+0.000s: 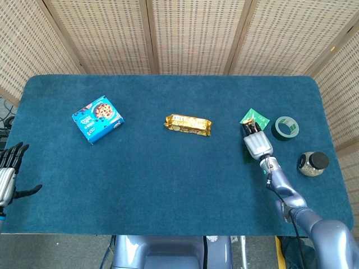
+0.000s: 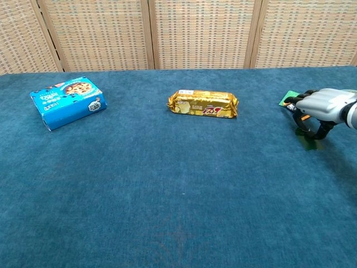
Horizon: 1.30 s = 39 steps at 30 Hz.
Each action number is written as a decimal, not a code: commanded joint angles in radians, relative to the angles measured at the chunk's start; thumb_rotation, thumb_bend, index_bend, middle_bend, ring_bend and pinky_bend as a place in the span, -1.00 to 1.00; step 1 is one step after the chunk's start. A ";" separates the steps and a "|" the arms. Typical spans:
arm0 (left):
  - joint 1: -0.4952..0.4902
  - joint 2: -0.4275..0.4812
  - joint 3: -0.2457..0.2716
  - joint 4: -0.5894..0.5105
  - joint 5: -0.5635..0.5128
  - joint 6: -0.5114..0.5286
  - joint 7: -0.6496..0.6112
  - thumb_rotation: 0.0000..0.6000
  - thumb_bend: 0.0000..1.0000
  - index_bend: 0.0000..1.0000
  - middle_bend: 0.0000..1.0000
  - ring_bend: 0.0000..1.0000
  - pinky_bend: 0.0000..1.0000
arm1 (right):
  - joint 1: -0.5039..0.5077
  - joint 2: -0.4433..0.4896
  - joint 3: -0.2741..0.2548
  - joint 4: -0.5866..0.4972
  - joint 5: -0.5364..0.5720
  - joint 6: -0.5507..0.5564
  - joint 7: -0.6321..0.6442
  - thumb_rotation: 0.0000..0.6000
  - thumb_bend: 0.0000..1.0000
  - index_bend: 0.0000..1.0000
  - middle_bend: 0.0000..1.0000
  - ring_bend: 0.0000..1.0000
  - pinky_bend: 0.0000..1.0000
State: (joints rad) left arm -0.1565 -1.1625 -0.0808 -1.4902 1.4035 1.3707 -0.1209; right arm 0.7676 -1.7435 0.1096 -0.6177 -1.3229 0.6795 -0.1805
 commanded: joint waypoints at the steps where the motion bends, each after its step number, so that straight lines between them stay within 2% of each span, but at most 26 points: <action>1: -0.001 0.000 0.000 0.000 -0.001 -0.002 0.000 1.00 -1.00 -1.00 -1.00 -1.00 -1.00 | -0.002 -0.004 -0.004 0.008 -0.006 0.005 0.011 1.00 -0.07 0.29 -1.00 -1.00 -1.00; 6: 0.000 0.001 0.001 -0.002 -0.001 -0.001 0.002 1.00 -1.00 -1.00 -1.00 -1.00 -1.00 | -0.003 -0.009 -0.009 0.023 -0.018 0.010 0.032 1.00 -0.07 0.30 -1.00 -1.00 -1.00; 13: -0.001 0.000 0.002 -0.002 0.001 -0.002 0.004 1.00 -1.00 -1.00 -1.00 -1.00 -1.00 | -0.005 -0.007 -0.009 0.022 -0.027 0.026 0.044 1.00 0.08 0.37 -1.00 -1.00 -1.00; 17: -0.001 -0.001 0.001 -0.002 -0.001 -0.003 0.005 1.00 -1.00 -1.00 -1.00 -1.00 -1.00 | -0.010 0.002 -0.014 0.008 -0.036 0.040 0.048 1.00 0.09 0.38 -1.00 -1.00 -1.00; 20: -0.001 -0.001 0.003 -0.003 0.001 -0.001 0.006 1.00 -1.00 -1.00 -1.00 -1.00 -1.00 | -0.023 0.024 -0.022 -0.030 -0.054 0.077 0.064 1.00 0.09 0.39 -1.00 -1.00 -1.00; 24: -0.001 0.001 0.006 -0.007 0.007 -0.001 0.007 1.00 -1.00 -1.00 -1.00 -1.00 -1.00 | -0.059 0.087 -0.038 -0.139 -0.082 0.149 0.102 1.00 0.09 0.39 -0.99 -1.00 -1.00; 29: 0.002 0.003 0.012 -0.015 0.021 0.009 0.012 1.00 -1.00 -1.00 -1.00 -1.00 -1.00 | -0.130 0.195 -0.078 -0.303 -0.156 0.316 0.119 1.00 0.09 0.40 -0.95 -1.00 -1.00; 34: 0.017 0.015 0.030 -0.037 0.058 0.041 0.012 1.00 -1.00 -1.00 -1.00 -1.00 -1.00 | -0.222 0.333 -0.151 -0.480 -0.272 0.519 0.101 1.00 0.09 0.41 -0.92 -1.00 -1.00; 39: 0.038 0.024 0.045 -0.053 0.098 0.090 0.009 1.00 -1.00 -1.00 -1.00 -1.00 -1.00 | -0.299 0.421 -0.204 -0.576 -0.371 0.692 0.087 1.00 0.09 0.41 -0.90 -1.00 -1.00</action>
State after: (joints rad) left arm -0.1260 -1.1418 -0.0422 -1.5372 1.4889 1.4467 -0.1104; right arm 0.5321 -1.3936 -0.0467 -1.1201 -1.6178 1.2663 -0.0817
